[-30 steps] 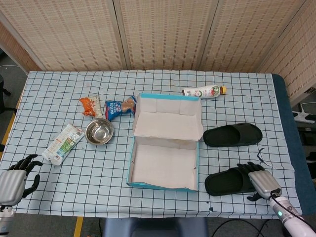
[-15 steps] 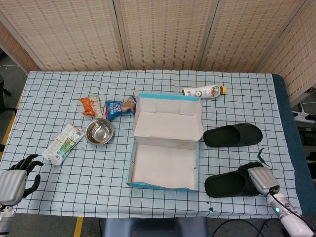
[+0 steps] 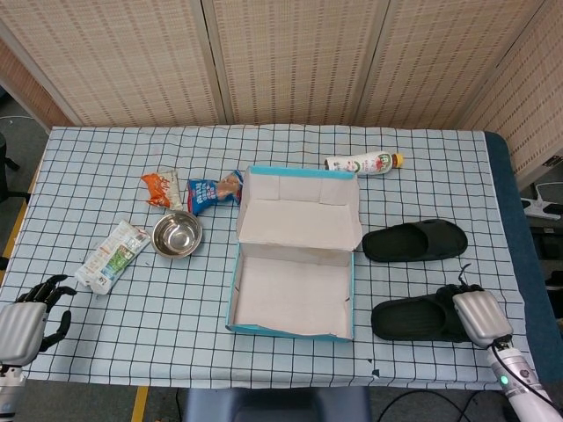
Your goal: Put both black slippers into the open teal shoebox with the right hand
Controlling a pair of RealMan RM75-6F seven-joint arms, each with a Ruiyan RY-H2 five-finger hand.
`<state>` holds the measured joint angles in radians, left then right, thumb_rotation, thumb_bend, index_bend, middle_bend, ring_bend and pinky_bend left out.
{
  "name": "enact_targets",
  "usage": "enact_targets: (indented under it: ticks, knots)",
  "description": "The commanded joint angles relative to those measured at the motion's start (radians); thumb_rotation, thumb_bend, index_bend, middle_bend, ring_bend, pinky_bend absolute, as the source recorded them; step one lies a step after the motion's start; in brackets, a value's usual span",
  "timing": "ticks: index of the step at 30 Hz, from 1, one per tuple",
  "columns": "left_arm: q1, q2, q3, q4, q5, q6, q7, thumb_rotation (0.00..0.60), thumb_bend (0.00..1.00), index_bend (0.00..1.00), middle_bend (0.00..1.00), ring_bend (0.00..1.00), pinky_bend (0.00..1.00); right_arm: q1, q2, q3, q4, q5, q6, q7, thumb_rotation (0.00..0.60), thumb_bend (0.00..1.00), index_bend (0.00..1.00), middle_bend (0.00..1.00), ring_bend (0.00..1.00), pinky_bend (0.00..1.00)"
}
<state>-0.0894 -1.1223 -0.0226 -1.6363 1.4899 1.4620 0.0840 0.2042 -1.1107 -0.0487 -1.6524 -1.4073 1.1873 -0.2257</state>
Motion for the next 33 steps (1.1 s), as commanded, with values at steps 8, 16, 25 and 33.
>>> enact_targets:
  ticks: [8,16,25,33]
  knots:
    - [0.003,0.005,0.000,-0.005,0.009,0.011,-0.008,0.600,0.51,0.36,0.16,0.25,0.42,-0.100,0.115,0.027,-0.257,-0.058,0.255,-0.211,0.600,0.00,0.62,0.60,0.44,0.35]
    - [0.007,0.012,-0.003,-0.003,0.007,0.016,-0.032,0.600,0.51,0.36,0.16,0.25,0.42,-0.012,0.089,0.110,-0.442,-0.048,0.201,-0.298,0.600,0.00,0.64,0.62,0.46,0.37]
    - [0.004,0.014,-0.002,-0.002,0.005,0.008,-0.036,0.600,0.51,0.36,0.16,0.25,0.42,0.105,-0.109,0.188,-0.568,0.043,0.154,-0.604,0.600,0.00,0.66,0.63,0.48,0.39]
    - [0.008,0.016,-0.004,-0.004,0.007,0.017,-0.047,0.600,0.51,0.36,0.16,0.25,0.42,0.249,-0.272,0.204,-0.459,0.029,0.034,-0.738,0.600,0.02,0.71,0.68,0.53,0.46]
